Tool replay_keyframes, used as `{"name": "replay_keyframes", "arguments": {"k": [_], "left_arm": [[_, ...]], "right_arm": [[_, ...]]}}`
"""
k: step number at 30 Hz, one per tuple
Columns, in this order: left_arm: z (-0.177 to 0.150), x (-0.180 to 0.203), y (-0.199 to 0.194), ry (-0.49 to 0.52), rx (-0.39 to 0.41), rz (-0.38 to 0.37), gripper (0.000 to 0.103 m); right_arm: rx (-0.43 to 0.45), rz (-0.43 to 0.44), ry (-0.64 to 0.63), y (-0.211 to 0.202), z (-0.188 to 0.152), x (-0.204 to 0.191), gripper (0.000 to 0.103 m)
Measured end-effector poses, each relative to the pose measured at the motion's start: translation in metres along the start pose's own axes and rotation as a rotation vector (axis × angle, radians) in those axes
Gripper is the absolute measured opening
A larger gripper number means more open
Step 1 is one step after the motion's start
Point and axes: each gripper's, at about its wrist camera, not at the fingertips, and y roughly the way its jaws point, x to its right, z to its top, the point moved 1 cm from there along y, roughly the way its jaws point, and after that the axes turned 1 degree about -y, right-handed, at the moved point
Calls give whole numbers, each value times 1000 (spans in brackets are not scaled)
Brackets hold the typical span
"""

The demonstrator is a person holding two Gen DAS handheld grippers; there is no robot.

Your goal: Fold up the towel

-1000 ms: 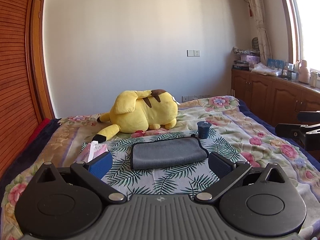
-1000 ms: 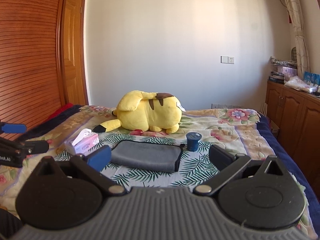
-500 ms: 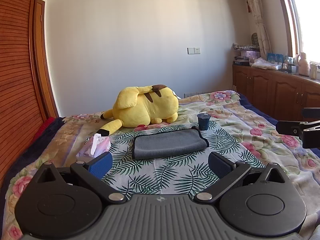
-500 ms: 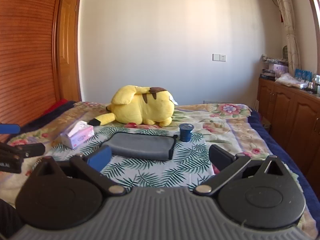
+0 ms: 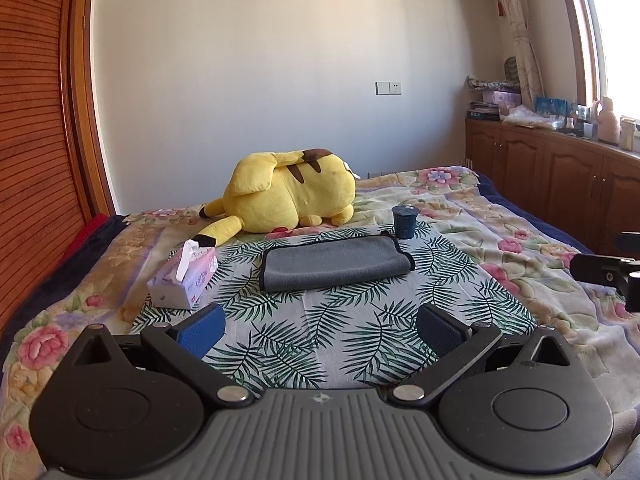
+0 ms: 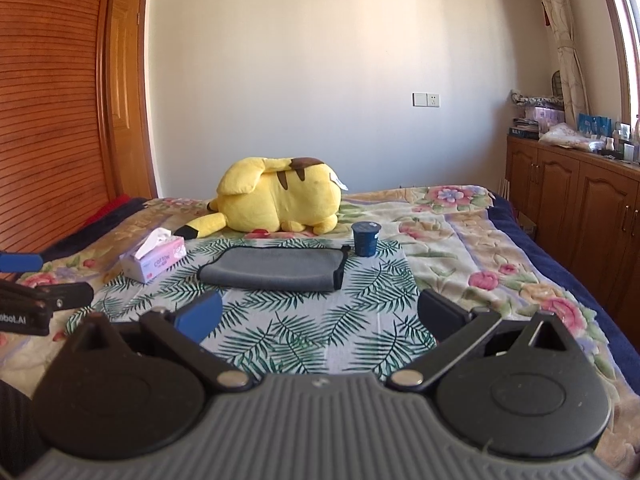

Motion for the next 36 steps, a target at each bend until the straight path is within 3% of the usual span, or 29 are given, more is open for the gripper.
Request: {"name": "replay_keyframes", "arguments": {"k": [17,36], "left_arm": [[-22,6,4,-24,16,21,87],[-27,4,0,-17,29,30,87]], "right_arm": [[-19,0,-13,1,-30,7,103],[8,-3,9,-1,-31,9,103]]}}
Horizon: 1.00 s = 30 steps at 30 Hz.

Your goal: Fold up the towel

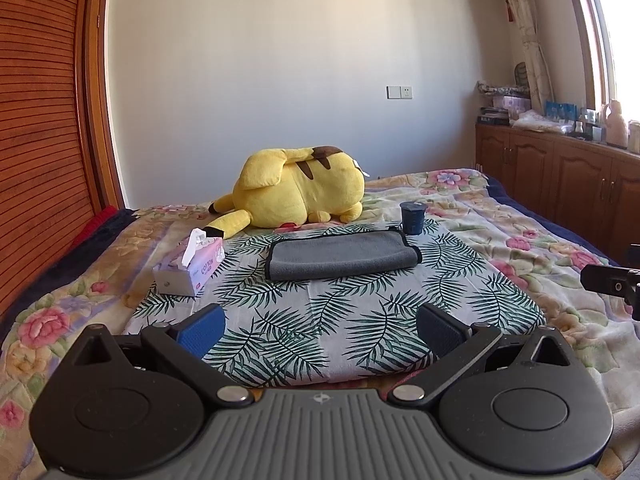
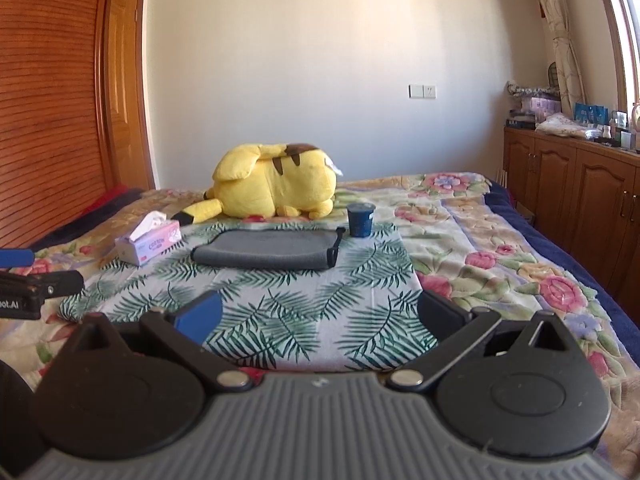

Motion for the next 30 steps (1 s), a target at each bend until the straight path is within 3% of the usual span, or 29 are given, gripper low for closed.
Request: {"name": "replay_keyframes", "arguments": {"k": [30], "left_arm": [[6,-1,-17,-5,119,0,87]], "right_arm": [[117,-21,-6,-14,8,2,103]]}}
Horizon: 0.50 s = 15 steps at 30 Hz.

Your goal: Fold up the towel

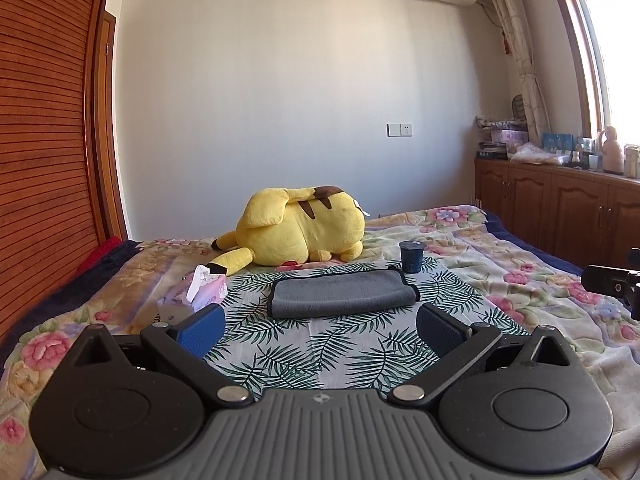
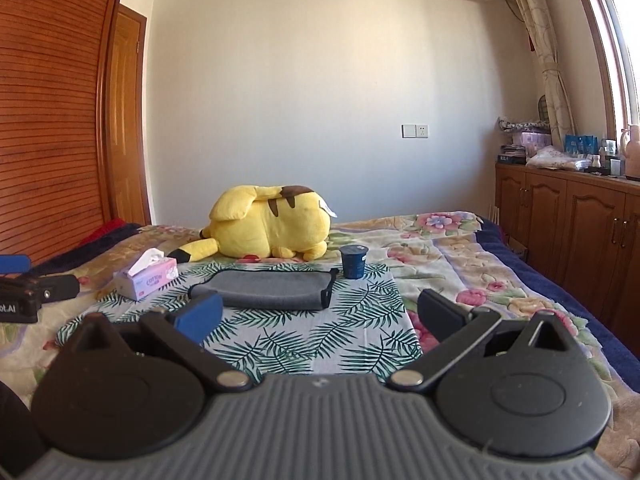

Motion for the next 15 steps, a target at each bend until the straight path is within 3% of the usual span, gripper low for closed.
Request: {"name": "replay_keyframes", "arguments": {"k": [15], "left_arm": [[0,0,1,0,-2,1,87]], "right_arm": [[1,-2,2,0,-1,1,103]]}}
